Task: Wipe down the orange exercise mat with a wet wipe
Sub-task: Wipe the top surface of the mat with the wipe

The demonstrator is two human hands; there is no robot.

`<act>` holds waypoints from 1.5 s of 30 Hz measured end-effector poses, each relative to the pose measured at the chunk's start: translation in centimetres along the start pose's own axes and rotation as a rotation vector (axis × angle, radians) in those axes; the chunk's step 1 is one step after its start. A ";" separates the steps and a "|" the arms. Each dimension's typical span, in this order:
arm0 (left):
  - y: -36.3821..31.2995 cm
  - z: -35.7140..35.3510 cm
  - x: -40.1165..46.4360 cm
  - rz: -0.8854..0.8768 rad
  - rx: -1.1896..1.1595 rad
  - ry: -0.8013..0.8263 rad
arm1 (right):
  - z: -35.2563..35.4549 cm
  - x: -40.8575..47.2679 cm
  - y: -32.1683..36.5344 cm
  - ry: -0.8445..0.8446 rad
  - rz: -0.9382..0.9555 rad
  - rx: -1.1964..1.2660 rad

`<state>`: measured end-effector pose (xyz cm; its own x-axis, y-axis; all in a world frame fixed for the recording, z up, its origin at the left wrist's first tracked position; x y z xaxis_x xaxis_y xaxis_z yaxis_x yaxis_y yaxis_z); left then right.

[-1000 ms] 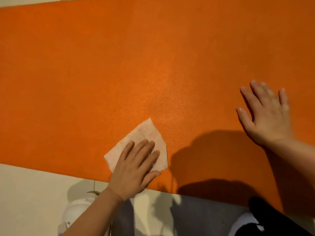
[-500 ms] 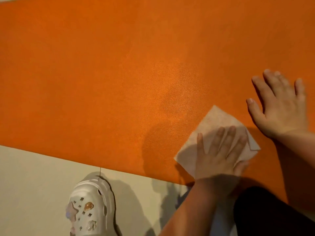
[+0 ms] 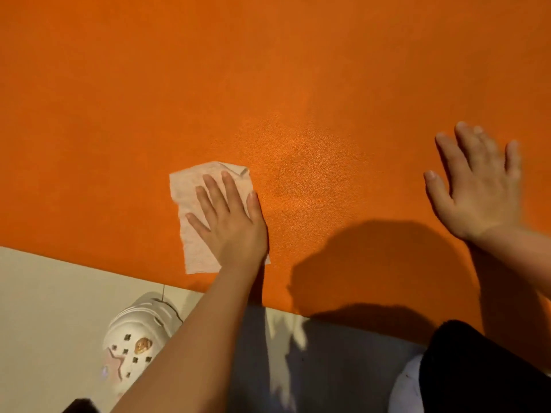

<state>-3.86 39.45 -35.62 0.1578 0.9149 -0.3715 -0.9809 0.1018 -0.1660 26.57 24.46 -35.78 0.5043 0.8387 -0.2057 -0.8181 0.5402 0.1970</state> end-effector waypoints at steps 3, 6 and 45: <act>-5.1 -3.3 -4.6 -0.208 0.051 -0.011 | -0.3 -0.3 -0.2 -0.020 -0.015 -0.013; -10.3 -7.2 -11.4 -0.552 0.197 0.086 | -0.3 -0.4 -0.2 -0.033 -0.006 -0.015; -12.2 1.4 8.9 -0.288 0.086 0.025 | 1.7 5.5 -6.0 -0.181 -0.206 0.086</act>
<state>9.37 46.88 -35.63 0.4324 0.8338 -0.3432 -0.9013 0.3891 -0.1904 34.73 25.89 -36.49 0.7049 0.7051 -0.0772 -0.6707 0.6981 0.2506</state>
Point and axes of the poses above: each hand's wrist, its own x-axis towards the middle knuckle, its own z-axis out of the back of the hand, y = z × x, the point moved 2 cm from there along x, towards the middle knuckle, and after that the axes turned 9 degrees about y, right-handed, at the moved point
